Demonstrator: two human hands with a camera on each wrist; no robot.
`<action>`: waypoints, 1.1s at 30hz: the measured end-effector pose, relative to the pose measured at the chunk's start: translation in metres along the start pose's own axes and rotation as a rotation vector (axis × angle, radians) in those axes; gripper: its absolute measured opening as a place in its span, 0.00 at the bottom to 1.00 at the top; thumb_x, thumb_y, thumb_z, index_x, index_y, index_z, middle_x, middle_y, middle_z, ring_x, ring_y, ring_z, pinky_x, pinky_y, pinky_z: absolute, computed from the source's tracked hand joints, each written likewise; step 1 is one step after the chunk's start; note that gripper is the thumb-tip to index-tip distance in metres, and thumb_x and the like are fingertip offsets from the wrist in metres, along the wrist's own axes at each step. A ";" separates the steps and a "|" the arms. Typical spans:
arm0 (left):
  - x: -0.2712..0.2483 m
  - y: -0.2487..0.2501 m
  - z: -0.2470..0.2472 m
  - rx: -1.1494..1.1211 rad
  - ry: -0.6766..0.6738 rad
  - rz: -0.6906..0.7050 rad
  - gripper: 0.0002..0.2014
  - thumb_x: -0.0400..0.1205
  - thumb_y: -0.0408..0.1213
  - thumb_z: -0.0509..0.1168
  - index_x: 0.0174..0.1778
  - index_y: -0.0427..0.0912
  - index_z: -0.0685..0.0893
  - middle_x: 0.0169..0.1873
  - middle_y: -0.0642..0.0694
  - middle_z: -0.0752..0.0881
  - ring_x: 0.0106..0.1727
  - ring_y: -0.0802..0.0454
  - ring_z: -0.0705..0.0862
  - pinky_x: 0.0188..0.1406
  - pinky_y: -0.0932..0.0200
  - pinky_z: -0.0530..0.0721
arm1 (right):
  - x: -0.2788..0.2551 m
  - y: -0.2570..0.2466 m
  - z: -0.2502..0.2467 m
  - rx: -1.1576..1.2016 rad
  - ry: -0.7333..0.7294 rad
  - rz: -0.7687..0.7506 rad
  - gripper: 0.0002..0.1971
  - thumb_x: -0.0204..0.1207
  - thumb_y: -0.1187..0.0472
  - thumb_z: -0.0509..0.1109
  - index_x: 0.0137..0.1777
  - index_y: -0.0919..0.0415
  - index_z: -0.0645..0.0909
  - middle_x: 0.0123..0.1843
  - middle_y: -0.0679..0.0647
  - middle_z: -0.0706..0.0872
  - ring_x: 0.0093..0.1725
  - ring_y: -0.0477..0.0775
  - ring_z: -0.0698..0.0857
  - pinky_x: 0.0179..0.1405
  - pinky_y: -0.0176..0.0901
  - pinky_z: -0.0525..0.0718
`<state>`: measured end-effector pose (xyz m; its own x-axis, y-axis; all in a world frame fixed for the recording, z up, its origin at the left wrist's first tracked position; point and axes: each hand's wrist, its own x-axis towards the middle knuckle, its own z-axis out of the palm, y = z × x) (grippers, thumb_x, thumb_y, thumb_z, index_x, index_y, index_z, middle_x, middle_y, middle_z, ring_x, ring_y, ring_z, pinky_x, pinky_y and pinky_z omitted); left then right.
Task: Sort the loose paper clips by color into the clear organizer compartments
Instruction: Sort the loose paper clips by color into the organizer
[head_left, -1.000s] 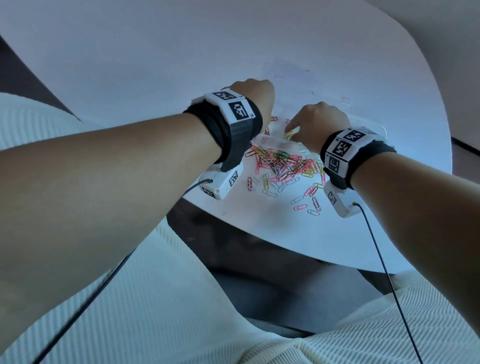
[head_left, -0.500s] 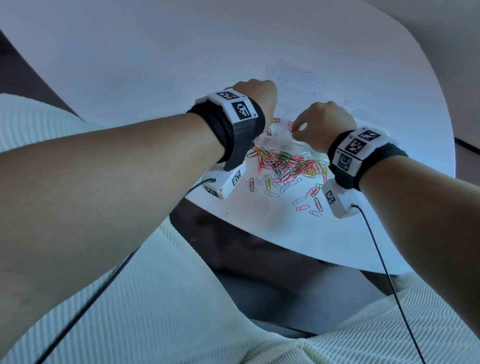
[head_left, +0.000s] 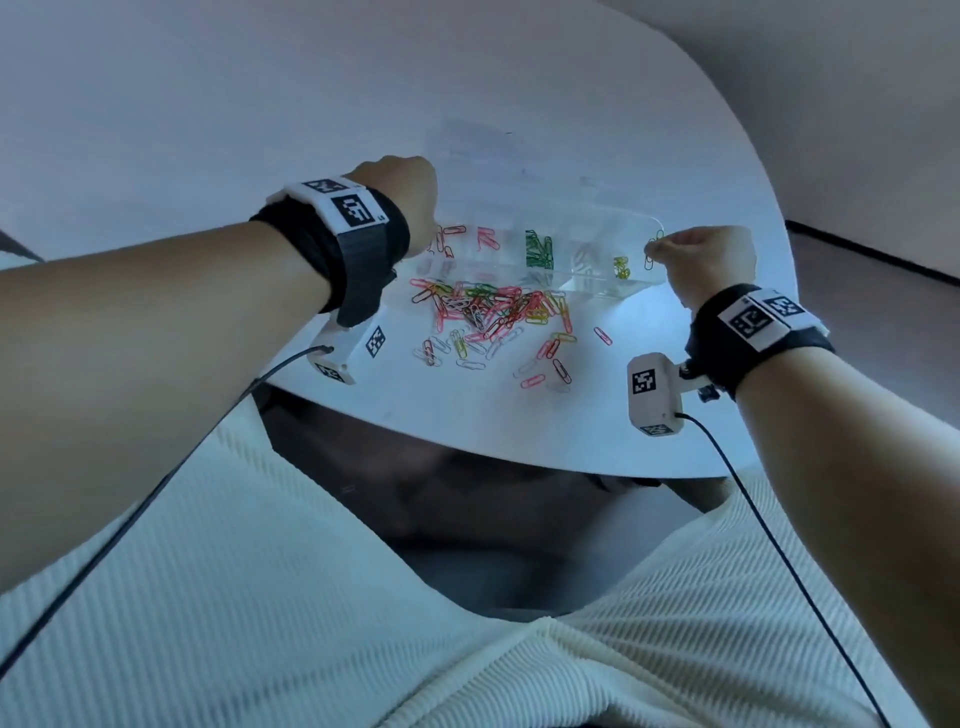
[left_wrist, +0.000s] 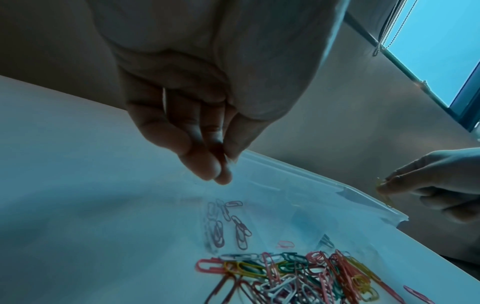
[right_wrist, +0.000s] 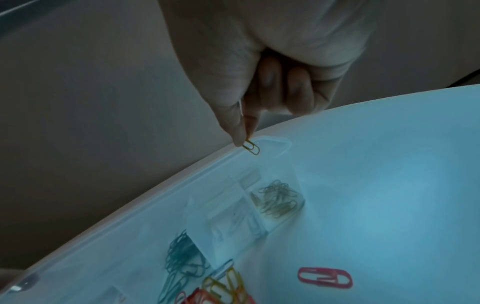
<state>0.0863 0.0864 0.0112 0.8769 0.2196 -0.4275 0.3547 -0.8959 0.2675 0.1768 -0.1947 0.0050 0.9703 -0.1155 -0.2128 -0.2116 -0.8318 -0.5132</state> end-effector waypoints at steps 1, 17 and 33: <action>0.000 0.000 0.001 -0.003 0.005 0.000 0.04 0.81 0.28 0.61 0.41 0.33 0.78 0.32 0.40 0.77 0.30 0.44 0.75 0.28 0.57 0.70 | -0.001 -0.002 0.001 -0.012 -0.014 0.004 0.07 0.72 0.54 0.76 0.44 0.56 0.91 0.26 0.43 0.82 0.26 0.45 0.77 0.28 0.36 0.76; -0.035 0.029 0.023 -0.033 0.052 0.338 0.04 0.78 0.47 0.65 0.43 0.53 0.79 0.39 0.50 0.82 0.41 0.45 0.80 0.38 0.56 0.74 | -0.092 0.035 0.029 -0.215 -0.430 -0.218 0.04 0.71 0.55 0.79 0.41 0.54 0.90 0.34 0.47 0.86 0.35 0.50 0.85 0.39 0.40 0.84; -0.033 0.029 0.094 0.303 -0.203 0.495 0.04 0.79 0.40 0.65 0.43 0.48 0.85 0.42 0.50 0.85 0.44 0.47 0.82 0.38 0.56 0.79 | -0.102 0.040 0.055 -0.457 -0.456 -0.252 0.04 0.71 0.52 0.74 0.39 0.49 0.83 0.42 0.50 0.85 0.41 0.56 0.83 0.38 0.41 0.79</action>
<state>0.0376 0.0168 -0.0477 0.8243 -0.3018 -0.4791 -0.2127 -0.9492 0.2319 0.0631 -0.1860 -0.0393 0.8159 0.2679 -0.5124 0.1815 -0.9601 -0.2128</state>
